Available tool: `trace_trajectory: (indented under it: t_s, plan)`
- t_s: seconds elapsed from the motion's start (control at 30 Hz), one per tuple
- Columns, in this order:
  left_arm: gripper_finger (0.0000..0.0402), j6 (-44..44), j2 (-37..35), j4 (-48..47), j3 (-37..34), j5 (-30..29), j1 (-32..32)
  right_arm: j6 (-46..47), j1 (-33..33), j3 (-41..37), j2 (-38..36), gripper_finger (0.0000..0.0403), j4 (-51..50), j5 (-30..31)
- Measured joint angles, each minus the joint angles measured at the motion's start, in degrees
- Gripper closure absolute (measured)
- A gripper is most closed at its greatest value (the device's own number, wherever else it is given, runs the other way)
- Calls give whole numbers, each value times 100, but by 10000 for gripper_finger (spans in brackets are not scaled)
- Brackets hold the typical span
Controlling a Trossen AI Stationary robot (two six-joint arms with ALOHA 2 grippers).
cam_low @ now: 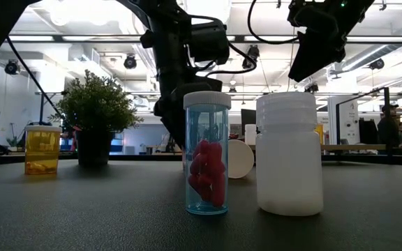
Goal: Pick and place medicine bottles onto shelf by color
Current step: Put the left pink pill bottle on the shelf aligned with the other pink pill bottle
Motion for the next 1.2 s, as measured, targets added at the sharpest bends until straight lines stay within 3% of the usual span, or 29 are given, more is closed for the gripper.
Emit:
trace_trajectory:
  t_s: [0.27,0.63,0.9,1.2]
  plan:
    - [303,-28,7,14,23,-29,-2,-9,1,0,0,218,-2,0]
    - [213,-28,-60,92,118,-42,-2,-20,-1,0,0,218,-5,0]
    - [191,-271,-577,-275,115,-35,0,-2,1,0,0,218,32,-1]
    - [191,-1008,-1523,-1154,70,28,-83,-137,1,0,148,218,1534,-1]
